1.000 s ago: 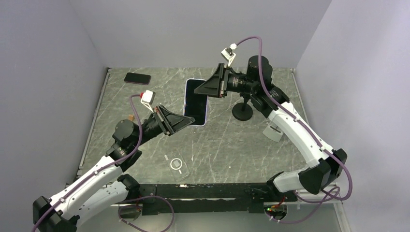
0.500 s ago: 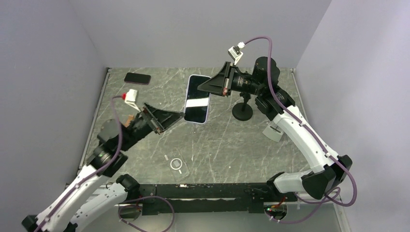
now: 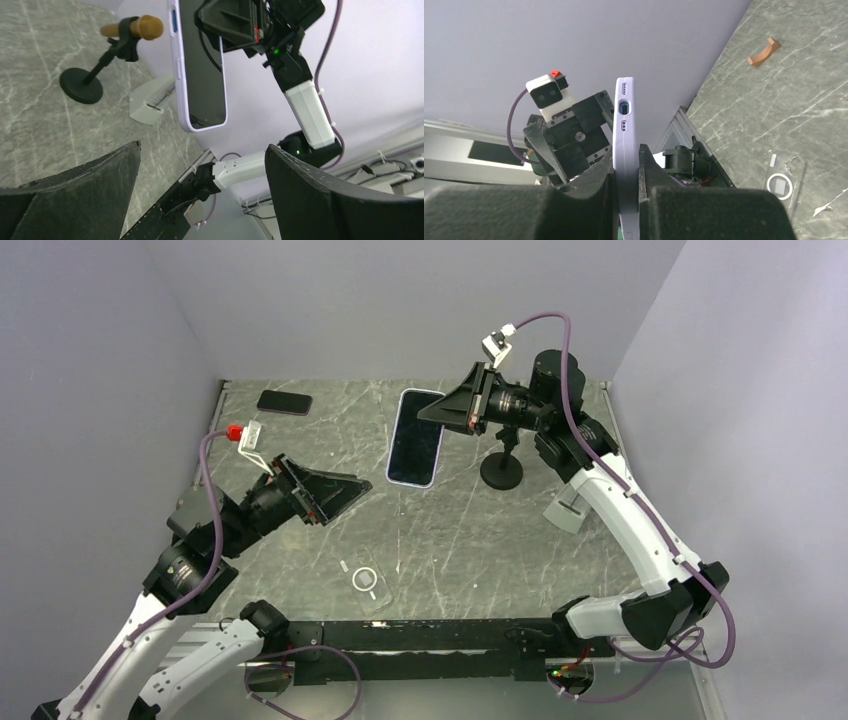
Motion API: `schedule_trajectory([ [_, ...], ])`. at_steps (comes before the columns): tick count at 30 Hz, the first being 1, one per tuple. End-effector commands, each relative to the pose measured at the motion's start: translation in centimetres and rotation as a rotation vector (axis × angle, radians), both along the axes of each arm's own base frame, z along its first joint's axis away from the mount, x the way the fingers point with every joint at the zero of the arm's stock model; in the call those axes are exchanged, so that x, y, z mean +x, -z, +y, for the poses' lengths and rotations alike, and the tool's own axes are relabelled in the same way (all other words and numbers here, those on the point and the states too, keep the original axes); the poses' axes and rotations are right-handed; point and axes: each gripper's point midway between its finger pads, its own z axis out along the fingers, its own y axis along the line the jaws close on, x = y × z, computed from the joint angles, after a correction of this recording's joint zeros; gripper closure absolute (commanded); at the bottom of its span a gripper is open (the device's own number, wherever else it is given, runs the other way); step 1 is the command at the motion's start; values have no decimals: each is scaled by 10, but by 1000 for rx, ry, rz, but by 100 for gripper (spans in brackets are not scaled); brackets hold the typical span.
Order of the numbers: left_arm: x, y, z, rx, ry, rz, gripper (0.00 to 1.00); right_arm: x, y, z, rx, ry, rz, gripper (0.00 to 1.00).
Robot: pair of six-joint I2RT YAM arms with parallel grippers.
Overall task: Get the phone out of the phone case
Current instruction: Remove the phone case from the phone.
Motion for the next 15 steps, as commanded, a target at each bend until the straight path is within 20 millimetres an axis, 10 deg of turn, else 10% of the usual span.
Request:
schedule_trajectory([
  [1,-18,-28,-17,-35,152,-144,8,-18,-53,-9,140,-40,-57,100],
  [15,-25,-45,-55,-163,442,-200,41,-38,-62,-12,238,-119,-26,100],
])
